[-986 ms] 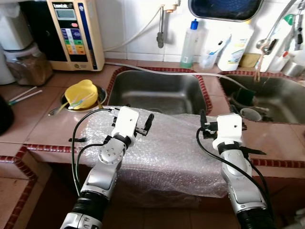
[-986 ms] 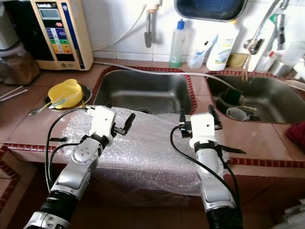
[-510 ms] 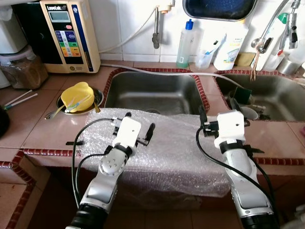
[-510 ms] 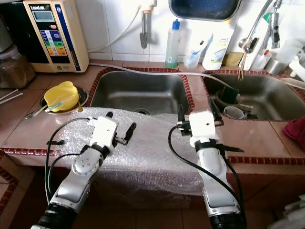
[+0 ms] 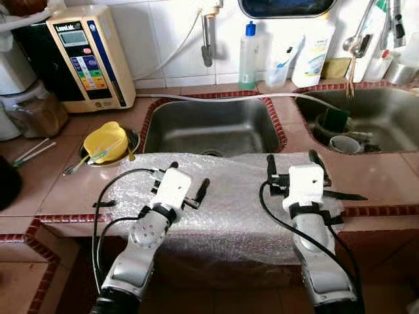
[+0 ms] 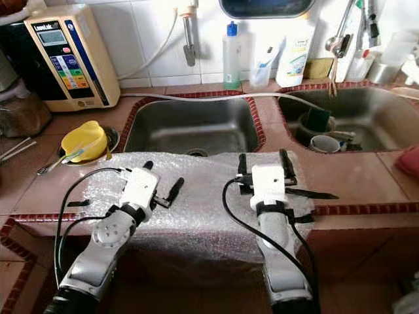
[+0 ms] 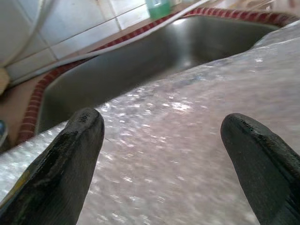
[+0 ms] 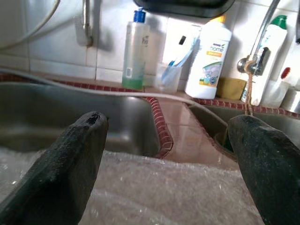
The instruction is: Kitchen organization
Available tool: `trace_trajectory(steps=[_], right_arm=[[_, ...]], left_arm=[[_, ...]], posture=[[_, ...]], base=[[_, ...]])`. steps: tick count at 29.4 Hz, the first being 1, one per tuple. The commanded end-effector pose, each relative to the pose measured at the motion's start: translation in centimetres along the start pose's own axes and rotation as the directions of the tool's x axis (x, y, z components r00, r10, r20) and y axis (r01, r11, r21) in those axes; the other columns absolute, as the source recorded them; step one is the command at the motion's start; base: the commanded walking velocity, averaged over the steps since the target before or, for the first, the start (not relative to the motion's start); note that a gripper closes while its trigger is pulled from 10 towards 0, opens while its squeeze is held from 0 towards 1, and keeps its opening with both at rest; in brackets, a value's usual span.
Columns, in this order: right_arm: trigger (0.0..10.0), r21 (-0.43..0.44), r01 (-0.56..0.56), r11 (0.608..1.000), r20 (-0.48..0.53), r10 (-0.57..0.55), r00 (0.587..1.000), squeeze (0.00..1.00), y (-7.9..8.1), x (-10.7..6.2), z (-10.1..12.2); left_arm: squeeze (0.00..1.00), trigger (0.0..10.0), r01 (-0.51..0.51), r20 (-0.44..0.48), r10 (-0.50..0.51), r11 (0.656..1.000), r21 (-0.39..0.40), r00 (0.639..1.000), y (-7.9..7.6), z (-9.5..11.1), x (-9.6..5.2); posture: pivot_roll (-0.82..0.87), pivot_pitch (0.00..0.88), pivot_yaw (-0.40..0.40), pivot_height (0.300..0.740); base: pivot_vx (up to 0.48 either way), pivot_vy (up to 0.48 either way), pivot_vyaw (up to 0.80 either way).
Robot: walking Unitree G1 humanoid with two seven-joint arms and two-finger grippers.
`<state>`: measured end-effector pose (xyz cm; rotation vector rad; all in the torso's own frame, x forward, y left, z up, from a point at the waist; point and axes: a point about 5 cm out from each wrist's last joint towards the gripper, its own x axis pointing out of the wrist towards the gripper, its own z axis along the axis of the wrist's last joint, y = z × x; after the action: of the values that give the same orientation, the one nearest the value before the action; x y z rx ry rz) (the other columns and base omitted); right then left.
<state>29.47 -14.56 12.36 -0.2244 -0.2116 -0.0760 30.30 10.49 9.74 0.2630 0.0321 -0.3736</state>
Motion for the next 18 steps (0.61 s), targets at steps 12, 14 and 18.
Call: trace_trajectory(steps=[12,14,18], right_arm=[[10.0,-0.008,0.074,0.997,-0.057,-0.074,0.996,0.0,-0.7,-1.6,-1.3],[10.0,-0.018,0.065,0.998,-0.062,-0.066,0.996,0.0,-0.7,-1.7,-1.4],[10.0,-0.026,0.022,0.999,-0.05,-0.023,0.998,0.0,-0.9,-0.5,-1.0]], left_arm=[[0.0,10.0,0.034,-0.016,-0.033,0.999,0.032,0.999,0.0,0.1,-0.2],[0.0,10.0,0.039,-0.008,-0.039,0.999,0.032,0.999,-0.1,0.3,-0.2],[0.0,10.0,0.017,0.015,-0.017,1.0,0.026,1.0,-0.2,1.2,0.4]], posture=[[0.02,0.0,0.177,0.74],[0.04,0.0,0.156,0.74],[0.07,0.0,0.078,0.74]], base=[[0.0,0.0,0.0],[0.0,0.0,0.0],[0.0,0.0,0.0]])
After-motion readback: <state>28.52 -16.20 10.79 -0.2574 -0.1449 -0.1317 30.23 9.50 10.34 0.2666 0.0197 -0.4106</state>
